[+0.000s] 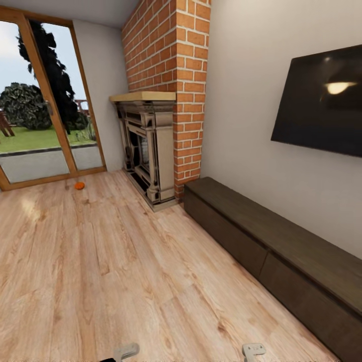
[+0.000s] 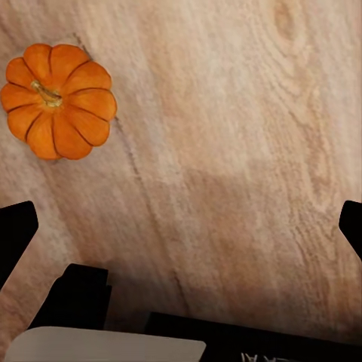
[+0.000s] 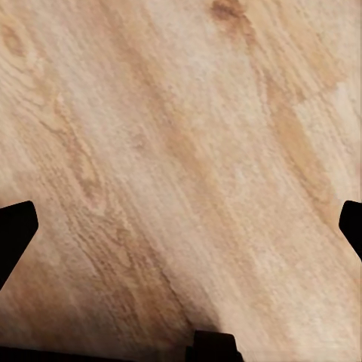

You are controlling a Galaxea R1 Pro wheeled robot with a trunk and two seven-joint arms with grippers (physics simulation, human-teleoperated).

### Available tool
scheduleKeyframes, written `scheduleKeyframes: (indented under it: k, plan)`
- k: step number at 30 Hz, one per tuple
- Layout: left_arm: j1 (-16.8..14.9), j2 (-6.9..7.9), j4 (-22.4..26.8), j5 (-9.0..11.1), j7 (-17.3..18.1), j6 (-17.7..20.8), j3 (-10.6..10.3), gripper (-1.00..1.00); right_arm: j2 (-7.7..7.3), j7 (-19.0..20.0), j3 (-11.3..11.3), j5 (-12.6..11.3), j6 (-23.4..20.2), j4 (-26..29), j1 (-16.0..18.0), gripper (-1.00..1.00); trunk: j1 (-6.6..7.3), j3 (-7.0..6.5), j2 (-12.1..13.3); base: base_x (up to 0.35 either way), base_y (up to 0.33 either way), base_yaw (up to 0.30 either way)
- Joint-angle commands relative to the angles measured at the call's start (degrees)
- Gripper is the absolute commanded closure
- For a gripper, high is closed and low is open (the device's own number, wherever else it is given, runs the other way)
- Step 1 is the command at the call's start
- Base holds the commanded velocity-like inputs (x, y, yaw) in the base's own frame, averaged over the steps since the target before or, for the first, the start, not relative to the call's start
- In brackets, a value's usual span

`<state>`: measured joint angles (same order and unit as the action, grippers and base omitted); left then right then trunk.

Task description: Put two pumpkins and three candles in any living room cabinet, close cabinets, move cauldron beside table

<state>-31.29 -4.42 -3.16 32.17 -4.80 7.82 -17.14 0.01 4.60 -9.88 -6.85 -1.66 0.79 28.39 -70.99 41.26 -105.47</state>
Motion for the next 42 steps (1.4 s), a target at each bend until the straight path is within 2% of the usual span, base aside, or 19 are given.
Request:
scheduleKeyframes:
  k: [1, 10, 16, 27, 29, 30, 31, 32, 35, 42]
  plan:
    - [0.0, -0.02, 0.0, 0.0, -0.01, 0.0, 0.0, -1.0, -0.02, 0.03, 0.02, 0.0, -0.05, 0.0, 0.0, -1.0, 0.0, 0.09, 0.0, 0.0, 0.0, 0.0]
    - [0.0, -0.03, 0.0, 0.0, 0.0, 0.0, 0.0, -1.0, -0.06, 0.11, 0.04, -0.04, -0.09, 0.0, 0.0, -1.0, 0.0, 0.92, 0.0, 0.0, 0.0, -0.026]
    - [0.0, -0.06, 0.0, 0.0, 0.0, 0.0, 0.0, -1.0, -0.17, 0.08, 0.04, -1.4, -0.1, 0.0, 0.0, -1.0, 0.0, 1.43, 0.0, 0.0, 0.0, -0.136]
    - [0.13, 0.05, -0.04, 0.0, -0.18, 0.25, 0.04, -1.0, -0.16, 0.06, -0.01, -1.58, -0.1, -0.04, 0.0, -1.0, 0.0, 2.34, 0.0, 0.0, 0.0, -0.158]
    - [0.87, 1.56, -0.1, -0.02, -0.35, 0.26, 0.06, -1.0, -0.12, 0.06, -0.02, -1.59, -0.1, -0.07, 0.0, -1.0, 0.0, 2.5, 0.0, 0.0, 0.0, -0.159]
    - [1.05, 1.87, -0.1, -0.02, -0.38, 0.26, 0.05, -1.0, -0.12, 0.06, -0.03, -1.59, -0.1, -0.07, 0.0, -1.0, 0.0, 2.58, 0.0, 0.0, 0.0, -0.159]
    - [1.61, 3.05, -0.1, -0.05, -0.4, 0.26, 0.04, -1.0, -0.06, 0.01, -0.04, -1.59, -0.1, -0.08, 0.0, -1.0, 0.0, 2.66, 0.0, 0.0, 0.0, -0.158]
    - [1.76, 3.38, -0.13, -0.06, -0.42, 0.26, 0.03, -1.0, -0.04, 0.0, -0.04, -1.59, -0.1, -0.08, 0.0, -1.0, 0.0, 2.74, 0.0, 0.0, 0.0, -0.157]
    - [1.99, 3.87, -0.1, -0.08, -0.46, 0.26, 0.01, -1.0, -0.02, -0.02, -0.05, -1.59, -0.1, -0.09, 0.0, -1.0, 0.0, 2.99, 0.0, 0.0, 0.0, -0.157]
    - [2.43, 4.01, -0.11, -0.09, -0.47, 0.26, 0.0, -1.0, -0.01, -0.03, -0.05, -1.59, -0.1, -0.09, 0.0, -1.0, 0.0, 3.56, 0.0, 0.0, 0.0, -0.156]
